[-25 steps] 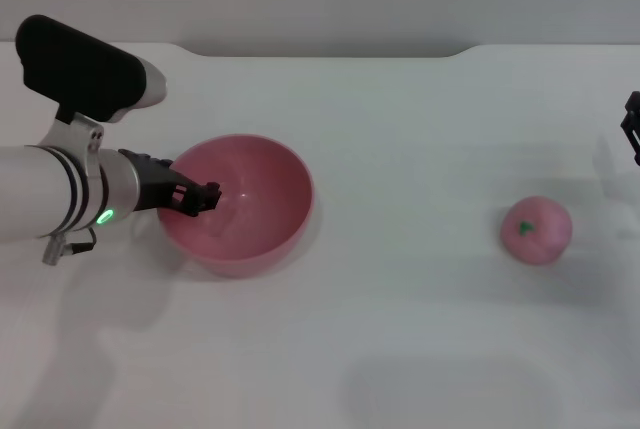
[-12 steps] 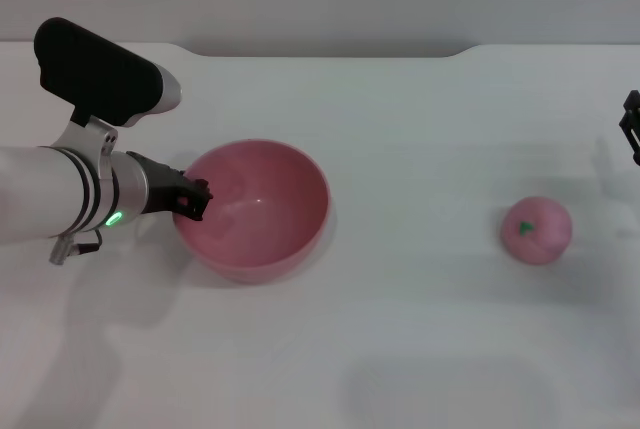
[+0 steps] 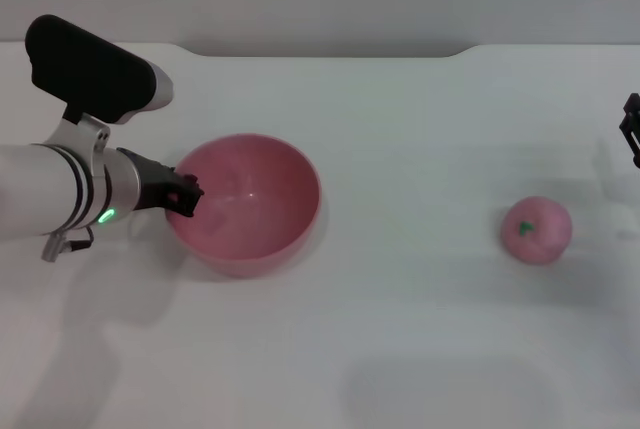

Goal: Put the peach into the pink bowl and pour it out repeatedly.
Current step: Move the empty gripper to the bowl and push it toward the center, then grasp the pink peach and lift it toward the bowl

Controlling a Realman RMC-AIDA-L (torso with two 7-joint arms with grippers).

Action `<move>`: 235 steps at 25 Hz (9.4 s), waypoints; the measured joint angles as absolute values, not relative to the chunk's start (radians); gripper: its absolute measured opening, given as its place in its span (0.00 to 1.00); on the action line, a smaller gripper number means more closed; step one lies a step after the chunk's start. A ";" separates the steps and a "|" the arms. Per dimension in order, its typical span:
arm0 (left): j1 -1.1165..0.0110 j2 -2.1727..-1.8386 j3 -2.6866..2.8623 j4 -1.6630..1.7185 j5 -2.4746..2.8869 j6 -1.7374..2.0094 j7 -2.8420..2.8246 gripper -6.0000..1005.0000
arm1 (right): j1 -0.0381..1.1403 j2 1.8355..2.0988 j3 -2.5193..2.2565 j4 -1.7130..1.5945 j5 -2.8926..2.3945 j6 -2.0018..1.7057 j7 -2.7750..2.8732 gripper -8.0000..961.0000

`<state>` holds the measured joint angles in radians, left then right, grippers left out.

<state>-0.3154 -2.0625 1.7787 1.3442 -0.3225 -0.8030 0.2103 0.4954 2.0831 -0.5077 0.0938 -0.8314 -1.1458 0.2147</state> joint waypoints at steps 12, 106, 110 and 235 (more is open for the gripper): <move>-0.307 -2.059 1.756 1.468 -0.302 -0.843 0.205 0.08 | 0.505 2.083 -0.508 0.095 -0.842 -1.138 0.215 0.69; -0.492 -2.063 1.696 1.217 -0.292 -0.799 0.164 0.05 | 0.328 2.089 -1.586 -1.370 -1.352 -0.132 1.042 0.66; -0.492 -2.063 1.696 1.208 -0.293 -0.796 0.164 0.05 | 0.387 2.084 -1.786 -1.302 -1.517 0.304 1.110 0.66; -0.616 -2.065 1.662 0.950 -0.332 -0.753 0.212 0.06 | 0.339 2.075 -1.831 -1.566 0.132 1.065 0.041 0.05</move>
<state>-0.6162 -2.0646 1.6618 0.9495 -0.3324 -0.7534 0.2117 0.3391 2.0749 -1.8315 -1.5664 0.1321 1.0655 0.0413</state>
